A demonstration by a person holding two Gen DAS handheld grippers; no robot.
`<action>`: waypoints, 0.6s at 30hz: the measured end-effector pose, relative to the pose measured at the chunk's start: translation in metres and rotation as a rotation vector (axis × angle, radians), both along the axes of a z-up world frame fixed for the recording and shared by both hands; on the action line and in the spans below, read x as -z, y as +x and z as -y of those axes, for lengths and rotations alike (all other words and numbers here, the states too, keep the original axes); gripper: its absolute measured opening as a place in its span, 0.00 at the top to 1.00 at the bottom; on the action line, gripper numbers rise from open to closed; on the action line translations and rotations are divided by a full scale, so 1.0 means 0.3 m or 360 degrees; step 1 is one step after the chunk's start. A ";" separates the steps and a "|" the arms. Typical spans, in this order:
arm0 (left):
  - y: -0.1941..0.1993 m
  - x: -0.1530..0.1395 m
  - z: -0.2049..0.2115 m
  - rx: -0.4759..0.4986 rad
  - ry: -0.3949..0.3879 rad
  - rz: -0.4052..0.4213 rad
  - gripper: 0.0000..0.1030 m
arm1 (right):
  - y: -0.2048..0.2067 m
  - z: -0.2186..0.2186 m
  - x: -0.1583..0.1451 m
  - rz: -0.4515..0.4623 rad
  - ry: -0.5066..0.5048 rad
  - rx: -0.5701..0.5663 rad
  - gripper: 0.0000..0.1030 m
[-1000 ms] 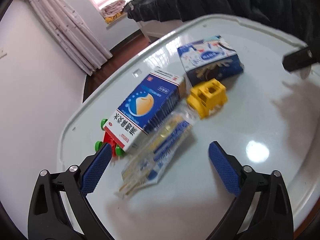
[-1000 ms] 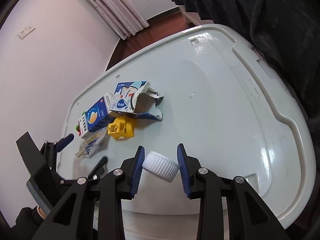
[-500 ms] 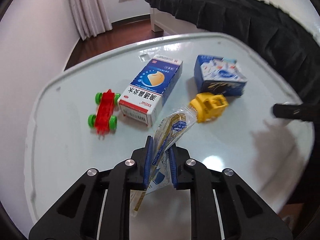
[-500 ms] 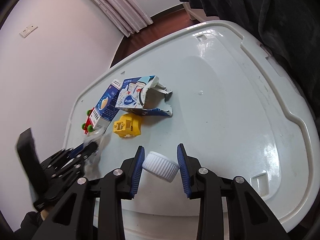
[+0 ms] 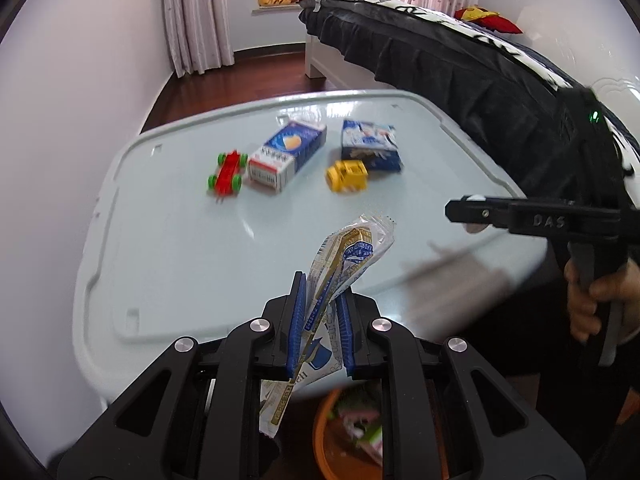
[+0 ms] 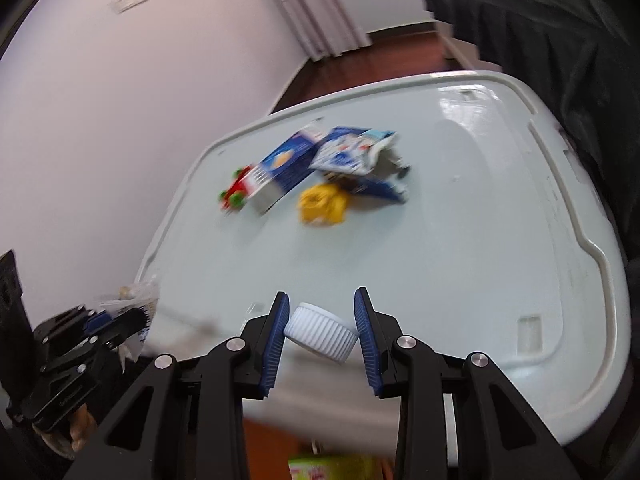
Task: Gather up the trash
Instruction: 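Carry packet and bottle cap over the bucket and open both tools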
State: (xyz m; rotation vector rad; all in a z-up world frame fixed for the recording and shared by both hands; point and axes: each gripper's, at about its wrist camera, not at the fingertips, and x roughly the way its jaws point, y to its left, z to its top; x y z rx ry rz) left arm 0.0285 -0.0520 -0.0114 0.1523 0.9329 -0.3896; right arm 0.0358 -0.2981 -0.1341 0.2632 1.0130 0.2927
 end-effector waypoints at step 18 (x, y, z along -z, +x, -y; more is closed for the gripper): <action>-0.321 0.184 -0.006 0.0138 0.0038 -0.0415 0.85 | -0.494 -0.171 0.108 -0.0403 -0.0157 -0.0370 0.67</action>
